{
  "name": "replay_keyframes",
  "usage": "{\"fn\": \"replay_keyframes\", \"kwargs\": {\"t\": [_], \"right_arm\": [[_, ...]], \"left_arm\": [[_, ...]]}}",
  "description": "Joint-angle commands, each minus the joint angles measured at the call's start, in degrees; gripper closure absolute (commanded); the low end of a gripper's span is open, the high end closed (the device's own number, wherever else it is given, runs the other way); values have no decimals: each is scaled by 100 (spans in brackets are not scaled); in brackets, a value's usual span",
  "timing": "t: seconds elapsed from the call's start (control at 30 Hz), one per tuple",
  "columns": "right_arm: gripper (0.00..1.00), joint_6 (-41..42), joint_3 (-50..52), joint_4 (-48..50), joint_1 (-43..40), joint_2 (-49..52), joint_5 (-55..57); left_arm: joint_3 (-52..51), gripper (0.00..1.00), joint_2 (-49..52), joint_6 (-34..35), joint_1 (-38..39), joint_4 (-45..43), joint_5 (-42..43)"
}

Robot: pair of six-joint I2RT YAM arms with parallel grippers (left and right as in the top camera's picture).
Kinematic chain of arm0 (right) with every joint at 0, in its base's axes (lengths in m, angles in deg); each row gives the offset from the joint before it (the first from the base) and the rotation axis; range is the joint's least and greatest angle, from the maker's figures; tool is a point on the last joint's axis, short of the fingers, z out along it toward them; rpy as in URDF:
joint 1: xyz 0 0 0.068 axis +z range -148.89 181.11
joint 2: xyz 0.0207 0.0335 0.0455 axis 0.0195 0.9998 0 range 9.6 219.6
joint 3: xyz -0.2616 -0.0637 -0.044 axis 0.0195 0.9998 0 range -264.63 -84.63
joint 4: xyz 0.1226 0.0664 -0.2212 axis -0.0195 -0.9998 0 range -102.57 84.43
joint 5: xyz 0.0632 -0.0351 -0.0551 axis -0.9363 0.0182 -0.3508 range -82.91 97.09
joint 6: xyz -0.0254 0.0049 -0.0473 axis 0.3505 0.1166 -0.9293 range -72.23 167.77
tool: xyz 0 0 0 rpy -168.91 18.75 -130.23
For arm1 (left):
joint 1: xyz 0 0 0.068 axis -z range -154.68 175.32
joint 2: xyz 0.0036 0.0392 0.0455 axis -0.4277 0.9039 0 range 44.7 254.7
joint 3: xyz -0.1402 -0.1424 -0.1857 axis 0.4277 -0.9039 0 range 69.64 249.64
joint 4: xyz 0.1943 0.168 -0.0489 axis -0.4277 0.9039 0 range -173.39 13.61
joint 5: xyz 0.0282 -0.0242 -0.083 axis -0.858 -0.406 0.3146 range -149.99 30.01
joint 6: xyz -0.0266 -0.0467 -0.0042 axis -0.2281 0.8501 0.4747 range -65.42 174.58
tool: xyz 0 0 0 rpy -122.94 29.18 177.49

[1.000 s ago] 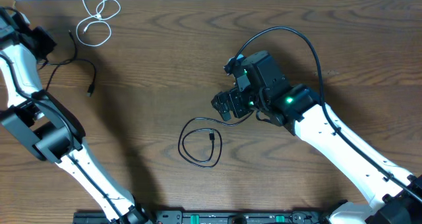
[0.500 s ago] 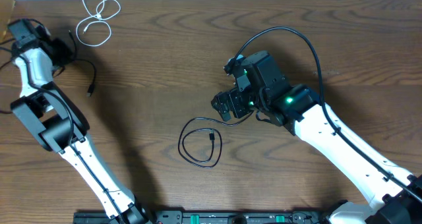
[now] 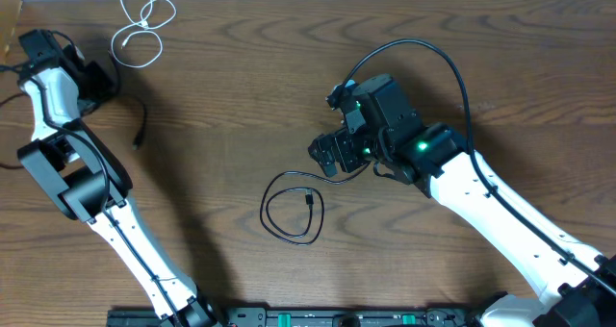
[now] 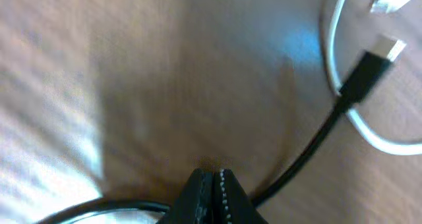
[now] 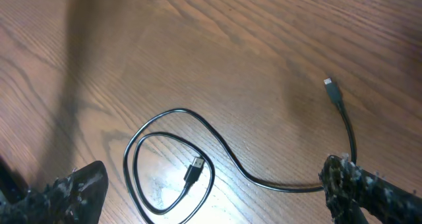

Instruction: Untangle cables

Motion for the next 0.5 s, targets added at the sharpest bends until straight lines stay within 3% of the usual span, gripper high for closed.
{"fn": "replay_keyframes", "kwargs": {"t": [0.0, 0.27, 0.47], "right_arm": [[1, 63, 0, -20, 72, 2, -15], [1, 61, 2, -24, 72, 2, -15], [1, 59, 7, -52, 72, 2, -15]], "left_arm": [[-94, 93, 127, -37, -17, 457, -7], [-87, 93, -247, -125, -20, 1029, 1357], [-87, 93, -892, -87, -94, 979, 1342]]}}
